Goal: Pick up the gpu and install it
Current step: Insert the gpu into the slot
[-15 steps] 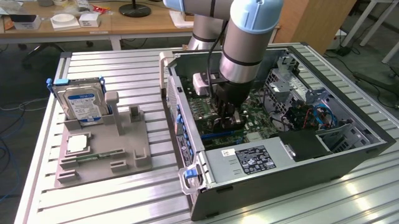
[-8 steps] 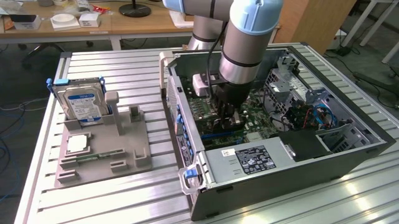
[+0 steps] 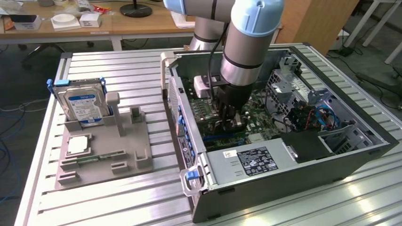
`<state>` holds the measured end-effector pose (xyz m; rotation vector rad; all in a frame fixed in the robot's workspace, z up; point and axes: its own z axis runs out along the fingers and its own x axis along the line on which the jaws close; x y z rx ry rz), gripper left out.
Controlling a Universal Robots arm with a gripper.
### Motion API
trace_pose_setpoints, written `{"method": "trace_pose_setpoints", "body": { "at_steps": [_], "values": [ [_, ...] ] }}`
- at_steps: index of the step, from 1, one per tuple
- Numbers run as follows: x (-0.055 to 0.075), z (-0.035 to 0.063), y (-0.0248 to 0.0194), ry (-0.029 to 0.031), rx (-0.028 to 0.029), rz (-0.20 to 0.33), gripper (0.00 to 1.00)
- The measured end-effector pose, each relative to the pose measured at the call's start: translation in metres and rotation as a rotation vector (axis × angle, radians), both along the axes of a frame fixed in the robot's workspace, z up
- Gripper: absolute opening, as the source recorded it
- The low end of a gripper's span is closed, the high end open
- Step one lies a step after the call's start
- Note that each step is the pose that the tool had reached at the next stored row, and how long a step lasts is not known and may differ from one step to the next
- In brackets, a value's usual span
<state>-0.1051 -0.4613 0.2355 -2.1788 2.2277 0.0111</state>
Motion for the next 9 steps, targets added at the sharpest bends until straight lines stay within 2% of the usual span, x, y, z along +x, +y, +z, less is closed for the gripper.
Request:
{"method": "trace_pose_setpoints", "body": {
  "at_steps": [9],
  "values": [
    [-0.0001, 0.0000, 0.0001, -0.0005, 0.0008, 0.000, 0.27]
  ]
}}
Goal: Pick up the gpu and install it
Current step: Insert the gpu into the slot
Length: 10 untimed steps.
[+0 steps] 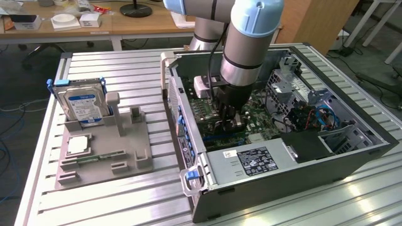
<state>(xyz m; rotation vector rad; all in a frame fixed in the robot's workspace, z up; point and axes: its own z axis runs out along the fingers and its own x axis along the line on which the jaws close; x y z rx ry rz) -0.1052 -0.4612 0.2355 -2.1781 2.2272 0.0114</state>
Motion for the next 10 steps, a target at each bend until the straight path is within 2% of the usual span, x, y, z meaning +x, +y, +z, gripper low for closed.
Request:
{"method": "trace_pose_setpoints", "body": {
  "at_steps": [10],
  "values": [
    [-0.0001, 0.0024, 0.0000, 0.0003, -0.0004, 0.000, 0.27]
  ]
}}
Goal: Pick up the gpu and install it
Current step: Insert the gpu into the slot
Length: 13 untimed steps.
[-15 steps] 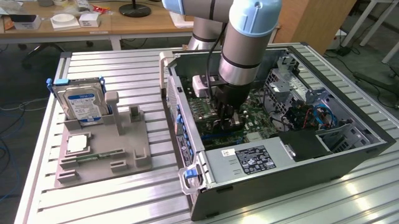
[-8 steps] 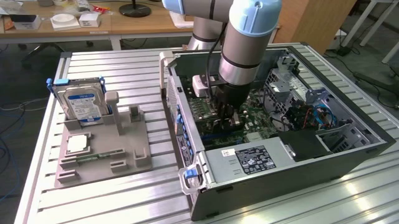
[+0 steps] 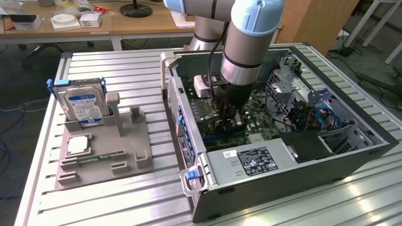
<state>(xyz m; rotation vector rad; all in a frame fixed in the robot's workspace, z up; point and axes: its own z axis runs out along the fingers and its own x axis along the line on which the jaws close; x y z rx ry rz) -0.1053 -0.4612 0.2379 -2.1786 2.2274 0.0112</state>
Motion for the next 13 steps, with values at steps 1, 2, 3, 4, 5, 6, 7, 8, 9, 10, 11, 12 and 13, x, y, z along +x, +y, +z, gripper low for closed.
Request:
{"method": "trace_pose_setpoints", "body": {
  "at_steps": [1, 2, 3, 4, 5, 6, 7, 8, 9, 10, 11, 12, 13],
  "values": [
    [-0.0001, 0.0000, 0.0001, 0.0001, -0.0001, 0.000, 0.27],
    [-0.0002, 0.0001, 0.0005, 0.0001, -0.0002, 0.000, 0.27],
    [-0.0002, 0.0001, 0.0011, 0.0001, -0.0001, 0.000, 0.27],
    [-0.0001, 0.0000, 0.0013, 0.0001, 0.0000, 0.000, 0.27],
    [-0.0001, 0.0000, 0.0014, 0.0001, 0.0000, 0.000, 0.27],
    [-0.0001, 0.0000, 0.0015, 0.0001, 0.0000, 0.000, 0.27],
    [-0.0001, 0.0000, 0.0015, 0.0001, 0.0000, 0.000, 0.27],
    [-0.0002, 0.0000, 0.0016, 0.0001, 0.0000, 0.000, 0.27],
    [-0.0001, 0.0000, 0.0016, 0.0001, 0.0000, 0.000, 0.27],
    [-0.0001, 0.0000, 0.0016, 0.0001, -0.0001, 0.000, 0.27],
    [-0.0001, -0.0003, 0.0016, 0.0001, -0.0001, 0.000, 0.27],
    [-0.0001, -0.0009, 0.0017, 0.0000, 0.0001, 0.000, 0.27],
    [-0.0001, -0.0015, 0.0016, 0.0000, 0.0005, 0.000, 0.27]
  ]
}}
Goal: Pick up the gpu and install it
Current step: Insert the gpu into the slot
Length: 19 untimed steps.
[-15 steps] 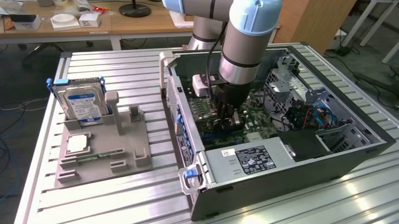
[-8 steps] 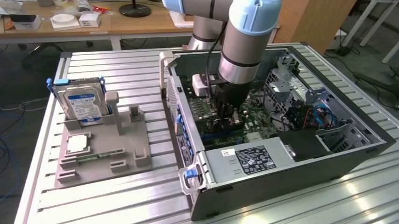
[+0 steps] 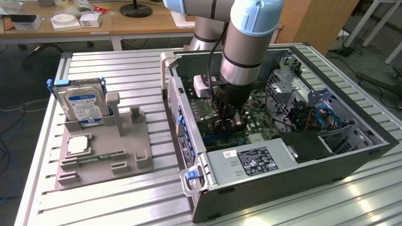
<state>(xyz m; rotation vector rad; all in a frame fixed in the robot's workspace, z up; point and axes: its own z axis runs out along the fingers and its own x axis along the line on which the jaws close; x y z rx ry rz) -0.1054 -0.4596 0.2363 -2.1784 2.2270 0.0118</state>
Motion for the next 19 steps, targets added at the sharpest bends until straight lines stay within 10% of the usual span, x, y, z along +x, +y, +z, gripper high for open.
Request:
{"method": "trace_pose_setpoints", "body": {
  "at_steps": [19],
  "values": [
    [0.0000, -0.0038, -0.0001, 0.0002, 0.0006, 0.000, 0.27]
  ]
}}
